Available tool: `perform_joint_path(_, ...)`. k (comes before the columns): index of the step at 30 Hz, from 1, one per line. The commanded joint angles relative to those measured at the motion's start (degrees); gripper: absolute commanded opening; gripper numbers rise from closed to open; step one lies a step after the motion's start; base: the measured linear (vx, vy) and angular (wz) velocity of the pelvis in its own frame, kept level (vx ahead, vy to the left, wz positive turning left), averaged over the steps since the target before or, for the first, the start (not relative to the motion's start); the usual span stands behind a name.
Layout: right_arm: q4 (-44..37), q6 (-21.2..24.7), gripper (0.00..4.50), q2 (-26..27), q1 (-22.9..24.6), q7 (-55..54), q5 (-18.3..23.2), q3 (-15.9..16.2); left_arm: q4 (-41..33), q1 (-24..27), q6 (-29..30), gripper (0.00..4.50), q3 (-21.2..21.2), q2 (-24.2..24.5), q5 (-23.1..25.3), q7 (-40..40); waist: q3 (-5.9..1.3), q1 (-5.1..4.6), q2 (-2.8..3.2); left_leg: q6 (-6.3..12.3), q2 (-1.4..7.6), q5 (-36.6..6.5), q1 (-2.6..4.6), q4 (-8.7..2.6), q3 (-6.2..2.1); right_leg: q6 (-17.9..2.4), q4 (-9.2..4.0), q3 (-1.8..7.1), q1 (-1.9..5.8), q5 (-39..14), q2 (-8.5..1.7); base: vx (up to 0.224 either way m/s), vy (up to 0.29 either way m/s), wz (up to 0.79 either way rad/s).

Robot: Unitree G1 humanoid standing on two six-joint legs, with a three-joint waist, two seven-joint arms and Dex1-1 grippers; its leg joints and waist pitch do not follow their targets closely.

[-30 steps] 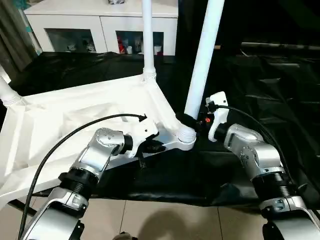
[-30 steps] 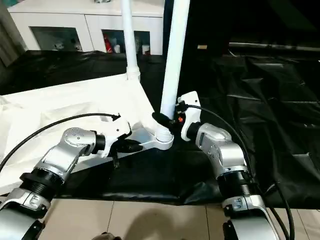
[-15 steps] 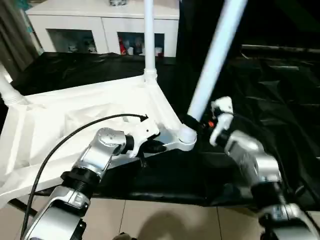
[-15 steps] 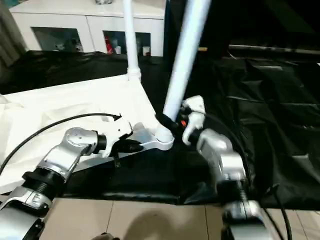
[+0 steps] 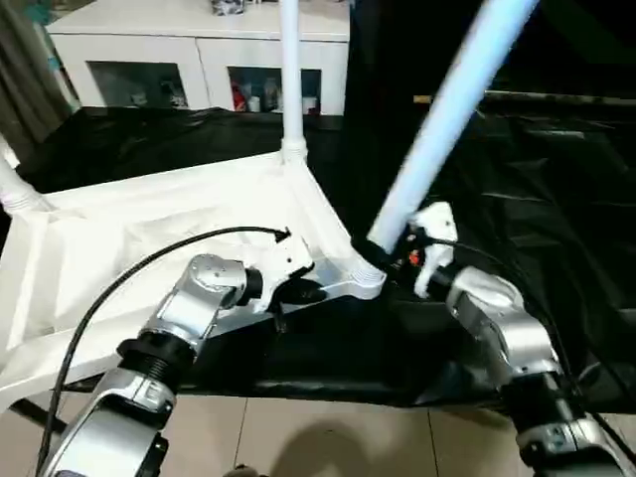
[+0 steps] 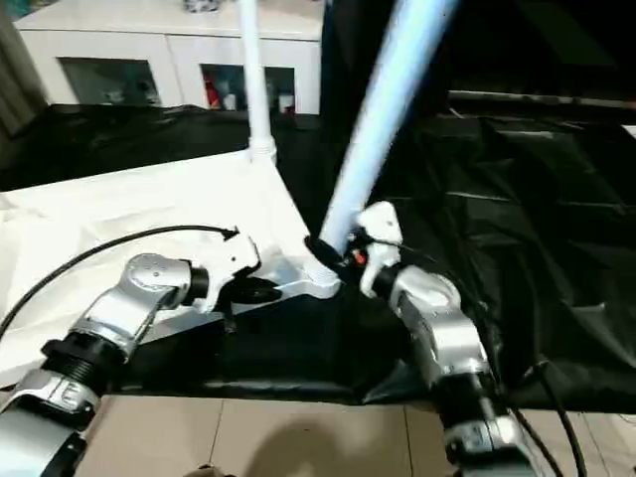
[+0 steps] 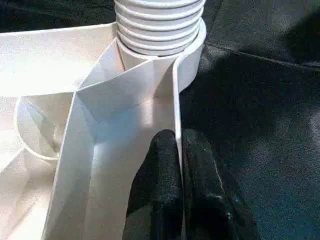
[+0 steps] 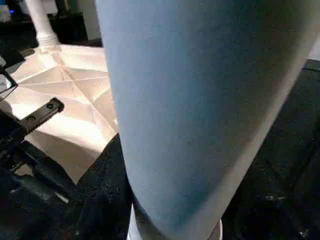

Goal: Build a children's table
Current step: Insert table leg to table base, then rotate leg to tighten

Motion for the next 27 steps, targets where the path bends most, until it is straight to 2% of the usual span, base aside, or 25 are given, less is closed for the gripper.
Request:
perform_joint_path(1, 5.75, 3.09, 1.90, -0.59, 0.19, 1.61, -3.59, 3.64, -1.55, -0.53, -2.40, 0.00, -1.10, 0.11, -0.01, -1.73, -3.11, -0.12, -0.68, 0.07, 1.47, -17.51, 0.97, -4.70, -0.71, -9.09, -5.29, 2.38, 2.07, -21.32, -3.79, 0.000, 0.000, 0.00)
perform_joint_path(6, 12.16, 1.73, 1.90, -1.69, -4.26, 5.16, -5.08, 5.16, -1.04, -0.91, -3.05, 0.00, -1.55, 0.10, 0.20, -1.76, -3.19, -0.15, -0.65, -0.04, 1.54, -17.77, 1.19, -4.58, -0.57, -10.46, -5.19, 2.43, 2.02, -19.25, -3.80, 0.000, 0.000, 0.00)
perform_joint_path(9, 13.01, 1.84, 1.89, -2.43, -4.61, 7.15, -5.35, 5.80, -0.99, -1.12, -3.04, 0.00, -1.65, -0.02, 0.25, -1.69, -3.15, -0.11, -0.81, 0.05, 1.59, -17.87, 1.18, -4.65, -0.55, -10.65, -5.09, 2.43, 2.06, -18.50, -3.76, 0.000, 0.000, 0.00)
perform_joint_path(11, 13.22, 2.09, 1.89, -3.29, -3.97, 9.33, -5.32, 6.09, -1.33, -1.06, -3.46, 0.00, -1.79, 0.16, -0.01, -2.45, -3.12, -0.06, -1.02, 0.19, 1.59, -17.86, 1.16, -4.65, -0.54, -10.65, -5.14, 2.43, 2.10, -18.77, -3.78, 0.000, 0.000, 0.00)
perform_joint_path(13, 13.62, 1.77, 1.89, -3.73, -3.55, 10.45, -5.36, 6.26, -1.61, -0.97, -4.03, 0.00, -1.95, 0.39, -0.37, -3.57, -3.12, 0.09, -0.97, 0.31, 1.62, -17.84, 1.18, -4.65, -0.54, -10.52, -5.14, 2.47, 2.08, -19.19, -3.83, 0.000, 0.000, 0.00)
perform_joint_path(14, 13.96, 1.24, 1.89, -3.99, -3.29, 11.51, -5.27, 6.38, -2.21, -0.75, -4.46, 0.00, -2.21, 0.72, -0.90, -5.04, -3.13, 0.14, -1.32, 0.46, 1.62, -17.64, 1.14, -4.65, -0.53, -10.38, -5.20, 2.45, 2.12, -19.51, -3.90, 0.000, 0.000, 0.00)
perform_joint_path(15, 13.96, 1.24, 1.89, -3.99, -3.29, 11.51, -5.27, 6.38, -2.21, -0.75, -4.46, 0.00, -2.21, 0.72, -0.90, -5.04, -3.22, 0.23, -1.12, 0.51, 1.69, -17.20, 1.17, -4.65, -0.54, -10.44, -5.10, 2.51, 2.09, -18.88, -3.92, 0.000, 0.000, 0.00)
perform_joint_path(18, 13.98, 0.04, 1.89, -4.44, -2.59, 13.30, -4.91, 6.38, -4.08, -0.03, -4.97, 0.00, -3.09, 1.43, -2.06, -8.66, -3.32, 0.19, -1.17, 0.48, 1.81, -16.92, 1.14, -4.76, -0.55, -11.09, -4.89, 2.51, 2.11, -16.57, -3.87, 0.000, 0.000, 0.00)
perform_joint_path(19, 13.94, -0.63, 1.89, -4.68, -2.22, 14.28, -4.62, 6.28, -5.40, 0.46, -4.82, 0.00, -3.80, 1.87, -2.47, -10.51, -3.26, 0.18, -1.32, 0.48, 1.83, -17.15, 1.15, -4.86, -0.55, -11.09, -4.93, 2.47, 2.09, -16.58, -3.85, 0.000, 0.000, 0.00)
perform_joint_path(24, 12.86, -3.45, 1.89, -5.80, 0.14, 17.98, -3.70, 5.96, -7.63, 1.37, -6.57, 0.00, -6.29, 3.19, -2.44, -15.20, -3.31, 0.10, -1.32, -0.20, 1.96, -19.91, 1.48, -5.17, -0.64, -11.28, -5.01, 2.47, 1.99, -16.34, -3.69, 0.000, 0.000, 0.00)
perform_joint_path(25, 12.67, -3.69, 1.89, -5.89, 0.39, 18.34, -3.65, 5.96, -7.64, 1.36, -6.68, 0.00, -6.40, 3.28, -2.42, -15.43, -3.29, 0.17, -1.53, -0.27, 1.97, -20.23, 1.47, -5.20, -0.64, -11.25, -5.03, 2.47, 1.96, -16.63, -3.74, 0.000, 0.000, 0.00)
perform_joint_path(26, 12.21, -4.10, 1.89, -6.09, 1.02, 18.97, -3.58, 5.96, -7.44, 1.17, -6.80, 0.00, -6.42, 3.38, -2.39, -15.62, -3.28, 0.25, -1.25, -0.52, 1.98, -20.89, 1.58, -5.26, -0.70, -11.13, -5.07, 2.49, 1.91, -17.29, -3.81, 0.000, 0.000, 0.00)
perform_joint_path(27, 12.02, -4.38, 1.89, -6.16, 1.36, 19.41, -3.63, 5.86, -7.29, 1.03, -6.83, 0.00, -6.37, 3.45, -2.42, -15.73, -3.22, 0.22, -1.49, -0.67, 1.98, -21.58, 1.61, -5.27, -0.67, -10.90, -5.20, 2.50, 1.87, -17.94, -3.76, 0.000, 0.000, 0.00)
